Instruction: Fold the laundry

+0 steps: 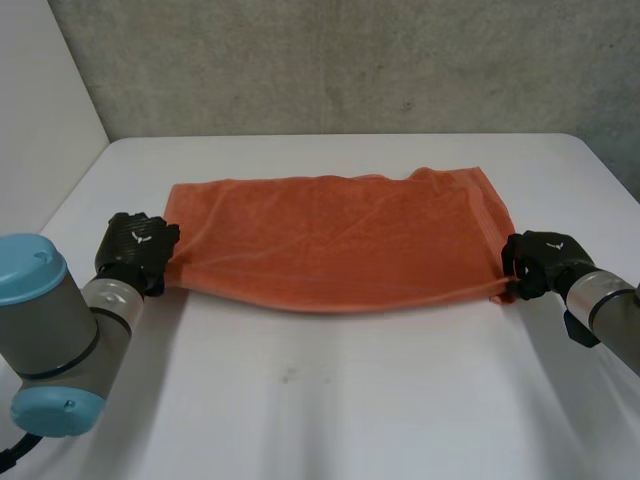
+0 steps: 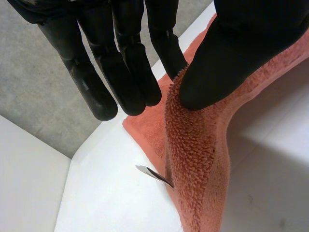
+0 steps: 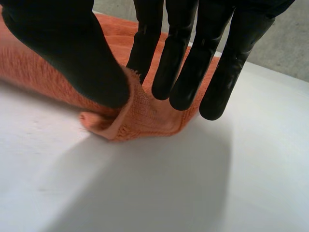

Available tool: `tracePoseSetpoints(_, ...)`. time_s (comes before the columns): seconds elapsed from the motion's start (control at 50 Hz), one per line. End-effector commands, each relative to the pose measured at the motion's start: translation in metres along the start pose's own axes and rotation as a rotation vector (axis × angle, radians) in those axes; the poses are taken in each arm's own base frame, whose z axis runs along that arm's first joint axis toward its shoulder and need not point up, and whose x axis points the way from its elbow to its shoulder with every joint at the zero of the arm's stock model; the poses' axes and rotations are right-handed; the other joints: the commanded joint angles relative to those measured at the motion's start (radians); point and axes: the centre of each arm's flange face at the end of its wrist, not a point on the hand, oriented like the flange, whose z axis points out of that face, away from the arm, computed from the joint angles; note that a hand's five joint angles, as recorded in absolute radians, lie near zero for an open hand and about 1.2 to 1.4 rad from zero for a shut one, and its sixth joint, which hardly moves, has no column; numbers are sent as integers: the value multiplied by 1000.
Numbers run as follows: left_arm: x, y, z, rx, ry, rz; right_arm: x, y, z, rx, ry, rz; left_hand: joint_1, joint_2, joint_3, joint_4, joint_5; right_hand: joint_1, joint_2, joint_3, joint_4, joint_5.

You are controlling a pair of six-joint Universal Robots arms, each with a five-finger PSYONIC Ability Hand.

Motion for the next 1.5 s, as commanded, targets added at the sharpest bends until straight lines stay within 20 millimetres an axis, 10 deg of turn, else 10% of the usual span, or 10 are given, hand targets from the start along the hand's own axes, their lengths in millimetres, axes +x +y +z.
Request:
tracePoseSetpoints(0.02, -1, -1, -2, -3, 0, 0, 7, -9, 11, 39, 20, -39, 283, 195, 202, 199, 231, 439, 254, 258, 253, 285)
tracePoseSetpoints(0.3, -7, -15, -29, -97, 68, 5, -1, -97, -56, 70, 35, -286, 283, 195, 202, 199, 231, 439, 254, 258, 253, 285)
tracePoseSetpoints(0.46, -15, -17, -51, -236, 132, 12, -18, -69, -96, -322, -122, -531, 283, 195, 202, 199, 231, 439, 254, 258, 253, 285)
tracePoseSetpoints(0.7, -2, 8, -7, -275, 152, 19, -12, -30, -38, -395, -50, -621, 283, 195, 202, 199, 231, 439, 254, 258, 253, 285)
tracePoseSetpoints(0.8, -21, -27, 31, -114, 65, 57, -13, -95, -8, -100, 76, -671, 283, 195, 202, 199, 231, 439, 254, 258, 253, 285)
tracePoseSetpoints(0.9, -74, -125, 62, 267, -170, 53, -15, -176, -4, 262, 205, -596, 283, 195, 202, 199, 231, 439, 254, 258, 253, 285)
tracePoseSetpoints(0.94, -91, -158, 60, 414, -253, 31, -14, -252, -41, 618, 303, -509, 283, 195, 202, 199, 231, 439, 254, 258, 253, 285)
tracePoseSetpoints(1.04, -130, -221, 34, 775, -429, -90, -14, -305, -100, 977, 373, -429, 283, 195, 202, 199, 231, 439, 254, 258, 253, 285)
tracePoseSetpoints(1.24, -92, -153, 50, 505, -273, -117, -24, -238, -69, 750, 259, -421, 283, 195, 202, 199, 231, 439, 254, 258, 253, 285)
tracePoseSetpoints(1.5, -17, -28, 69, 149, -83, -104, -30, -83, 18, 194, 76, -399, 283, 195, 202, 199, 231, 439, 254, 258, 253, 285)
